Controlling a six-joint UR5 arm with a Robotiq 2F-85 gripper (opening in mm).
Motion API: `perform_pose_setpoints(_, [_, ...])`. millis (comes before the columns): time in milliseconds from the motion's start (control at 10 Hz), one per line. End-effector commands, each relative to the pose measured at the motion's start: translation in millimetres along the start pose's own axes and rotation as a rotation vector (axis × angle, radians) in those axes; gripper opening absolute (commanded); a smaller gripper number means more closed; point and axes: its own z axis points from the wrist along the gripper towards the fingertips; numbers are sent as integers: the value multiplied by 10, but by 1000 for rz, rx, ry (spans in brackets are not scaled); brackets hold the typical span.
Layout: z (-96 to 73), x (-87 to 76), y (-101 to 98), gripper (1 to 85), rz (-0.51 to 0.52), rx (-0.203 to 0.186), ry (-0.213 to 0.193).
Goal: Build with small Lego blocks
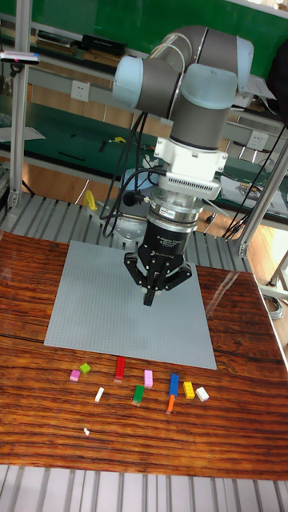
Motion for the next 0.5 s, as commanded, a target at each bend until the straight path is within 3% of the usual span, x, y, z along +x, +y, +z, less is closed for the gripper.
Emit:
perform_pose_setpoints(0, [18,-25,30,10,14,-9,-17])
perform_pose_setpoints(100, [20,-22,-11,10,11,8,-16])
perform_pose_setpoints(400, [50,-36,-38,10,3,9,-30])
